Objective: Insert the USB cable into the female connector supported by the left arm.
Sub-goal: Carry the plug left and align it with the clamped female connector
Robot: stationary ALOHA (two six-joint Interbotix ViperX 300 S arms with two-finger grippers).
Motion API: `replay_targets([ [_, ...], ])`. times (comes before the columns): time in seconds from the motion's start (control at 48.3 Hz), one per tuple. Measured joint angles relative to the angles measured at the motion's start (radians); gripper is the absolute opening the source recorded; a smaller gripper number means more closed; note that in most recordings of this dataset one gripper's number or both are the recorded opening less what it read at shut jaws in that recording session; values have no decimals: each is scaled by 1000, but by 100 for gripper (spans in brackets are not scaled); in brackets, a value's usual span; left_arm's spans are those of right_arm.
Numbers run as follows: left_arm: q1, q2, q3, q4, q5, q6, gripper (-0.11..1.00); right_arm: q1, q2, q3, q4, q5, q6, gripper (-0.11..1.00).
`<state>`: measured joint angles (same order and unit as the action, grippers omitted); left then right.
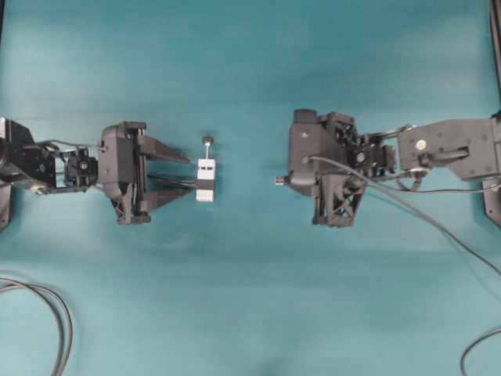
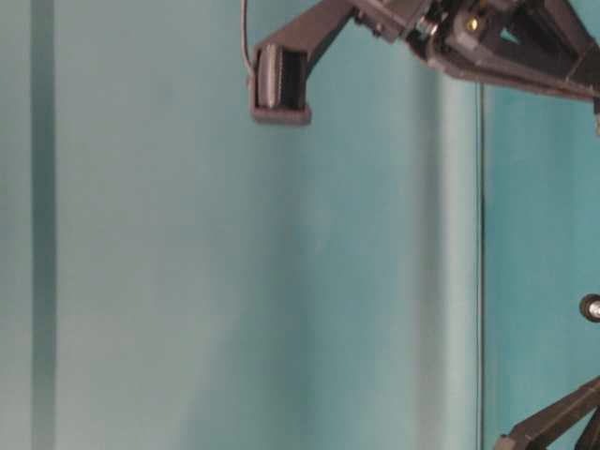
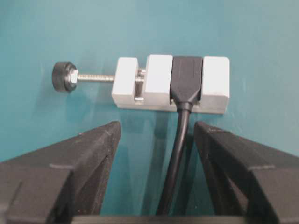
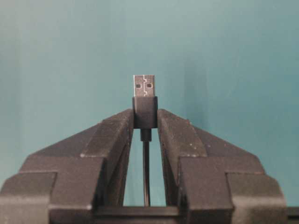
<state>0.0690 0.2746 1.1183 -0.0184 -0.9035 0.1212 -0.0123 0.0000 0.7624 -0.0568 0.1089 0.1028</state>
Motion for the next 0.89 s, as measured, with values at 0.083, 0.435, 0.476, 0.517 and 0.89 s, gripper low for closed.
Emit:
replay_targets([
  [0.083,0,14,-2,0,-15,0,72,3,9,-31,0,49,0,21],
  [0.435,-6,72,-23,2,-78,0,72,8,44,-101,0,104,38,21],
  [0.476,-5,77,-25,2,-81,0,72,8,52,-107,0,103,48,21],
  [0.517,-6,78,-25,2,-84,0,72,8,64,-115,0,104,51,21],
  [0.89,-6,87,-28,2,-92,0,72,9,166,-224,0,120,51,21],
])
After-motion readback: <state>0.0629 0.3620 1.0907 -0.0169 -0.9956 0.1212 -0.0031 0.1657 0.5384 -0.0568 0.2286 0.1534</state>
